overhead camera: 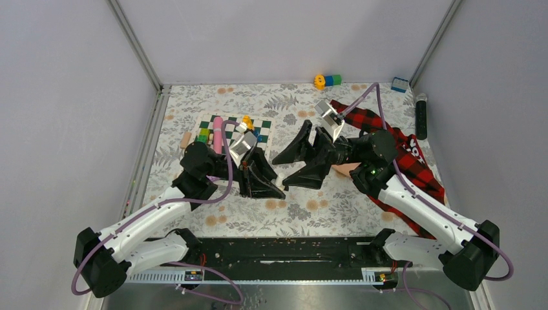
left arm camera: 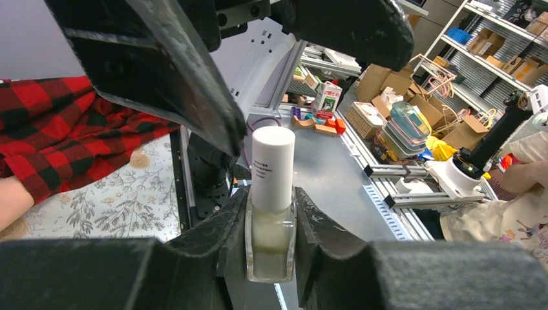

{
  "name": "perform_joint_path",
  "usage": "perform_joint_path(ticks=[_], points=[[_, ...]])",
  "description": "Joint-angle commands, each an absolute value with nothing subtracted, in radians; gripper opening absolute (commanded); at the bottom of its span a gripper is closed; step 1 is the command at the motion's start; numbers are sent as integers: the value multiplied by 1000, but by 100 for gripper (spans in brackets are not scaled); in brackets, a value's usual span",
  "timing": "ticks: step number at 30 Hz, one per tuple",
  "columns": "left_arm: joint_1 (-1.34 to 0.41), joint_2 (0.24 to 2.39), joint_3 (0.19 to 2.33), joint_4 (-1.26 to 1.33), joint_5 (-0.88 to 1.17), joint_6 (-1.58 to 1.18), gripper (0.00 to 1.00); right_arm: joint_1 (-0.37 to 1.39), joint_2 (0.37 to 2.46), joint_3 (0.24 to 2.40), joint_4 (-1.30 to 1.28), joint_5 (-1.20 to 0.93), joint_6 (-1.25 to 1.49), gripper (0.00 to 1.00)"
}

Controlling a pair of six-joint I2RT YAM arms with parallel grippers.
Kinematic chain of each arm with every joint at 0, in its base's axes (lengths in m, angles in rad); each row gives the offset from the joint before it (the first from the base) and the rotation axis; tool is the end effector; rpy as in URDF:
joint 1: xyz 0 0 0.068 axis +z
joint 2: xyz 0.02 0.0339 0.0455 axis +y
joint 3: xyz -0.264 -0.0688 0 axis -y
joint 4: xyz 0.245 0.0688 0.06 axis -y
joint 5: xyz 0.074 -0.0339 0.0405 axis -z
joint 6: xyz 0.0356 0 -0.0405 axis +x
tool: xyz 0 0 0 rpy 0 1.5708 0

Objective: Paint the nails
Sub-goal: Screw the nail polish bottle.

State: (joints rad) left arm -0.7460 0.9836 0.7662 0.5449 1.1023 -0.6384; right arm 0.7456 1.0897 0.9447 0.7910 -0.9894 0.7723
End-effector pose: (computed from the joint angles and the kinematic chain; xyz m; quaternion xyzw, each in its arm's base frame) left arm 0.1335 -0.1667 0.3680 0.4518 0.4725 -0.6768 0.3385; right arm 0.1441 0.1736 0.4278 -0.4196 0.3983 0.6957 0.4258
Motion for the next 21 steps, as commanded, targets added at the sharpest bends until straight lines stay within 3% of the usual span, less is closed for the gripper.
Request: perform_joint_path(ticks=[1,12,17,21], points=[[-751,962,786,672,1125,-676,0,773,1099,1003,850,-1057,783,73],[-751,954,766,755,1102,-729,0,806,1144,1021,821,-1096,790,52],[-750,945,759,759,1083,-726,0,810,1149,1029,787,-1103,781,33],[-745,931,751,748,1051,-713,0,814,1144,1034,712,-1095,731,6]])
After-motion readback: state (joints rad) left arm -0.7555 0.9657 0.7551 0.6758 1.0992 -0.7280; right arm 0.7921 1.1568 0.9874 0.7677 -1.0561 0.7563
